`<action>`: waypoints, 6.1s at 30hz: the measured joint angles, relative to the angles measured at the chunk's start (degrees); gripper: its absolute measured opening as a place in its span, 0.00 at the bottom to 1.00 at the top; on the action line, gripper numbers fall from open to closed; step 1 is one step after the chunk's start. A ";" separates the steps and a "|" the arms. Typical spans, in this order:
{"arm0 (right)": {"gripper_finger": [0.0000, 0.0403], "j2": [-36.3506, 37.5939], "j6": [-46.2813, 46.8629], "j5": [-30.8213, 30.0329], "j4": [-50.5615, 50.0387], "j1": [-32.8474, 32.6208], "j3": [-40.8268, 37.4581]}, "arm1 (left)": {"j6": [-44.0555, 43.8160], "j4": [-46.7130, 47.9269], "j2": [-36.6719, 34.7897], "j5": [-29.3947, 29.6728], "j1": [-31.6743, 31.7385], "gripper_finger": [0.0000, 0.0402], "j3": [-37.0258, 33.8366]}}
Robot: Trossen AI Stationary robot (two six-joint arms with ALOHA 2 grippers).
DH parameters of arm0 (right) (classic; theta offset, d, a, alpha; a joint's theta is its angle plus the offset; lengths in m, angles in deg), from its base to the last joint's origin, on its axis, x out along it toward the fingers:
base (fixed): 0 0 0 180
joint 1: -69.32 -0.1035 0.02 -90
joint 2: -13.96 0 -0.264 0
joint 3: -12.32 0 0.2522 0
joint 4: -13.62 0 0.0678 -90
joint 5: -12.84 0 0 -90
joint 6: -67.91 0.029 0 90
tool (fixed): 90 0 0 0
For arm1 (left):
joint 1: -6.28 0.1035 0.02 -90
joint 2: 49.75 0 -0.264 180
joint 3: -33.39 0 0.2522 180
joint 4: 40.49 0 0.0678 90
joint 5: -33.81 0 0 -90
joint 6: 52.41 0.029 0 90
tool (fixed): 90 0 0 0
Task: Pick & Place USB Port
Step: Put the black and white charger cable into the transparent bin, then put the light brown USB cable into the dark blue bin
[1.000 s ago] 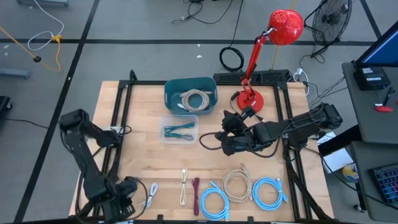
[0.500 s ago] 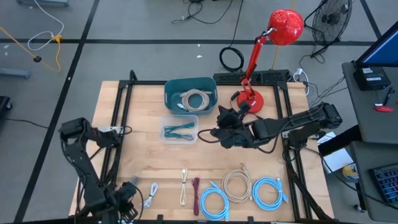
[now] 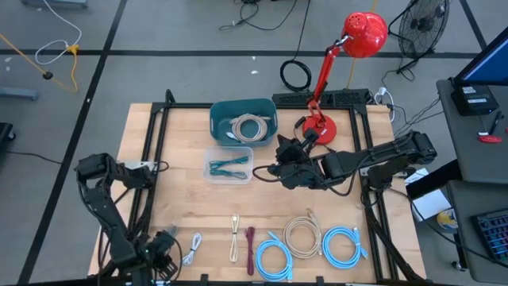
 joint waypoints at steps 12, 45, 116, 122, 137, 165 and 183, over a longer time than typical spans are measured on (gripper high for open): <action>0.02 0.00 0.00 4.46 1.30 0.00 0.00 | 9.00 -4.91 -0.87 -3.64 0.98 0.42 -1.58; 0.02 0.00 0.02 4.48 1.29 0.00 -0.04 | 17.92 4.06 -7.02 -1.83 8.10 0.42 -6.50; 0.02 7.24 20.55 -4.33 -14.18 -0.13 -7.39 | 125.04 -14.56 -10.41 23.57 66.02 0.03 2.49; 0.02 7.39 19.12 -3.10 -12.93 -0.02 -7.48 | 125.05 -15.43 -6.60 20.42 66.79 0.03 2.53; 0.02 7.39 16.57 -3.01 -10.45 -0.03 -7.48 | 128.43 -16.13 -1.75 20.33 70.57 0.03 2.55; 0.02 7.37 16.35 -1.60 -10.51 -0.07 -7.45 | 122.98 -15.34 -1.75 18.17 71.43 0.31 2.55; 0.02 7.37 16.35 -1.59 -10.60 -0.07 -7.39 | 117.87 -7.83 -17.55 23.00 66.05 0.33 5.94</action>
